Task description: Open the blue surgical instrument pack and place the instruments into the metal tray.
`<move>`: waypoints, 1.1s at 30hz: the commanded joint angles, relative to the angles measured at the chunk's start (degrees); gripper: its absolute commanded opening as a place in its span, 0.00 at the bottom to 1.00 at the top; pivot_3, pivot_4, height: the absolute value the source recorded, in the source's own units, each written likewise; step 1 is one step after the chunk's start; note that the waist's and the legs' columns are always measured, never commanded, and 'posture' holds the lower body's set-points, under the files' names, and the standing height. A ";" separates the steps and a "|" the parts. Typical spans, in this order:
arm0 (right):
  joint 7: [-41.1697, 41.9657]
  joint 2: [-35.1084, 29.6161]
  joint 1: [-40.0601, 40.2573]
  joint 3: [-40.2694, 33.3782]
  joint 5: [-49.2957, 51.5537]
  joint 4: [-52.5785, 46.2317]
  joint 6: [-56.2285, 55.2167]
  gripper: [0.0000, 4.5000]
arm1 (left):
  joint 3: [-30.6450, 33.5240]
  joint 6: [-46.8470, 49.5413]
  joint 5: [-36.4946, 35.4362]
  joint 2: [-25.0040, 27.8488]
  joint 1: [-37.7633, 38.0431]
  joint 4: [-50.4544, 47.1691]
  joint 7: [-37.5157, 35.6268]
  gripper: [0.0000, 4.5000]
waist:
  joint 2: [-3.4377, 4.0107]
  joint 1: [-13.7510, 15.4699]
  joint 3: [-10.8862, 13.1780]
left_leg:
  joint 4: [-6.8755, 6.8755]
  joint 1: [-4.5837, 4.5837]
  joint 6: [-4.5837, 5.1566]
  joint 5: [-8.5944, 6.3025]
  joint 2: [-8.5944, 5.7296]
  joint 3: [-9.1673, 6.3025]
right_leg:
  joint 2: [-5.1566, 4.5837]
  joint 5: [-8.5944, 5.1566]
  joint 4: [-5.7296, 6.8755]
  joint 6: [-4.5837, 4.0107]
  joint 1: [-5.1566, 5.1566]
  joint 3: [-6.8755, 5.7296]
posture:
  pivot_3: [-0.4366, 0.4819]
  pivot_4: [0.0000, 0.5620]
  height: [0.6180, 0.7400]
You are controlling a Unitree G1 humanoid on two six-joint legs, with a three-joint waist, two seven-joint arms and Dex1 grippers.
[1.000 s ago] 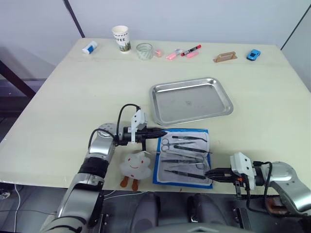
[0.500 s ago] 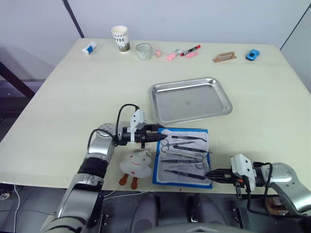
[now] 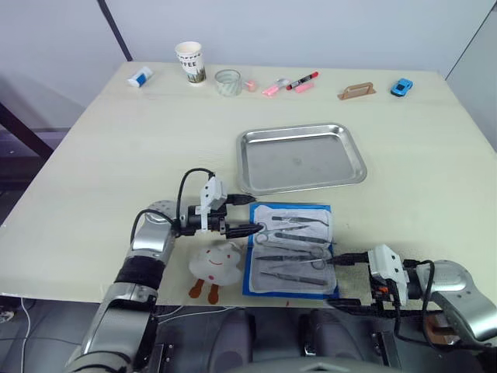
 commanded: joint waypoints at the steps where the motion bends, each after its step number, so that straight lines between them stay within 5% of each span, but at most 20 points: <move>1: -0.86 -0.33 0.29 -1.02 -0.67 0.16 0.18 0.97 | 1.69 -0.29 -1.64 1.44 0.85 -1.74 -1.36 1.00 | 0.00 0.06 0.00 | 0.00 0.00 0.00 0.00 0.00 0.00 | 0.00 0.00 0.00 0.00 0.00 0.00 | 0.48 0.27 0.88; 12: -0.06 -1.37 0.88 -3.51 3.03 -3.23 1.33 0.97 | 5.22 0.35 -7.23 4.23 2.39 -6.69 -6.14 1.00 | 0.00 0.13 0.01 | 0.00 -0.03 0.00 0.00 0.00 0.02 | -0.02 0.00 -0.01 0.00 0.00 0.00 | 0.48 0.27 0.88; 22: -0.98 -0.56 2.15 -10.57 10.85 -8.27 2.95 0.97 | 8.55 3.31 -13.65 12.49 6.67 -14.50 -15.22 1.00 | 0.02 0.13 0.02 | -0.01 -0.05 0.00 0.00 0.04 0.02 | -0.02 -0.01 -0.02 -0.01 -0.02 -0.01 | 0.48 0.27 0.88; 33: -0.90 2.72 -5.98 -4.95 0.54 0.49 -4.55 0.97 | 5.99 -0.59 -17.93 16.60 9.44 -20.74 -15.40 1.00 | 0.03 0.14 0.04 | -0.02 -0.05 0.00 0.00 0.04 0.06 | -0.02 -0.01 -0.02 -0.01 -0.05 0.02 | 0.48 0.27 0.88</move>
